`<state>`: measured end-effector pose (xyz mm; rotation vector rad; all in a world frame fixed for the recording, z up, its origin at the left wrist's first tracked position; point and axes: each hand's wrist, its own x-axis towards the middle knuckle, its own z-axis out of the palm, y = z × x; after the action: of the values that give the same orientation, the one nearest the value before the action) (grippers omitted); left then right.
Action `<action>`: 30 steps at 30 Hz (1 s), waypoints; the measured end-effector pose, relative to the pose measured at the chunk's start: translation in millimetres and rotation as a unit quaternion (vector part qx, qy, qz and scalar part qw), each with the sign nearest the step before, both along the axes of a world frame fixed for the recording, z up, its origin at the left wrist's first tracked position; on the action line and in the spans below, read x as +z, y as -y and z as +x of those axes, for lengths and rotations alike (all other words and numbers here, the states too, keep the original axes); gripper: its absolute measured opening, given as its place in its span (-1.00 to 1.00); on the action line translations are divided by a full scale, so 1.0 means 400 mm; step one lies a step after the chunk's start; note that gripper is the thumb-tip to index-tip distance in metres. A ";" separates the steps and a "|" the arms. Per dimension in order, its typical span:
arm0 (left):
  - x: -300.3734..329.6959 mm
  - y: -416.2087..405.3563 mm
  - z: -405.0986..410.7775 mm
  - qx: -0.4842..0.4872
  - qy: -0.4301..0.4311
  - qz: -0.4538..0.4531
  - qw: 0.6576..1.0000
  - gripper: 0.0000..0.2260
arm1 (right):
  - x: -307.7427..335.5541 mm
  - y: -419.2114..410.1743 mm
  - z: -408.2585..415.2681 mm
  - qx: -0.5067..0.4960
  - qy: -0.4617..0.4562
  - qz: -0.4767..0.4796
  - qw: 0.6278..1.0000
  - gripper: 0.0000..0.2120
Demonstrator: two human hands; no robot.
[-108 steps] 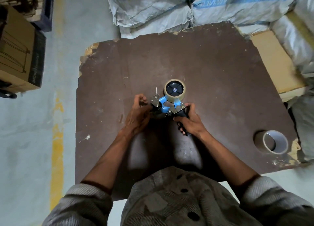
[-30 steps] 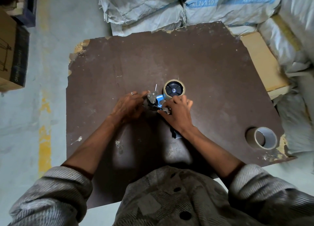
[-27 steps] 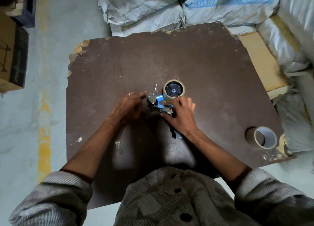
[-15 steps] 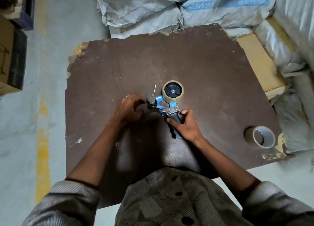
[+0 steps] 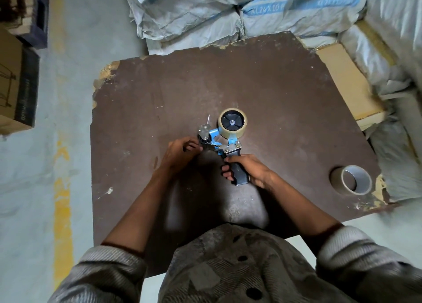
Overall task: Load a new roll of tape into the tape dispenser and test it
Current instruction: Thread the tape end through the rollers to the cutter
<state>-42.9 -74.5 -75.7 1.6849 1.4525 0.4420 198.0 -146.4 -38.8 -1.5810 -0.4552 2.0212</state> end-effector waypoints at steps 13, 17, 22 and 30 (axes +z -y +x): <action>0.076 0.000 0.031 0.116 0.219 -0.106 0.963 -0.77 | 0.092 -0.059 0.037 0.011 -0.040 -0.040 0.998 -0.82; 0.133 0.002 0.020 0.100 0.220 -0.139 0.961 -0.82 | 0.134 -0.074 0.046 0.012 -0.074 -0.089 0.993 -0.83; 0.179 0.003 0.012 0.044 0.207 -0.179 0.961 -0.87 | 0.165 -0.058 0.050 -0.005 -0.114 -0.117 0.987 -0.81; 0.201 0.026 0.009 0.110 0.356 -0.238 0.897 -0.91 | 0.192 -0.033 0.075 -0.020 -0.154 -0.127 0.980 -0.80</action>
<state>-39.4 -84.8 4.8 0.8285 1.0707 0.6756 227.9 -133.2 38.1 -1.3647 -0.0491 2.3122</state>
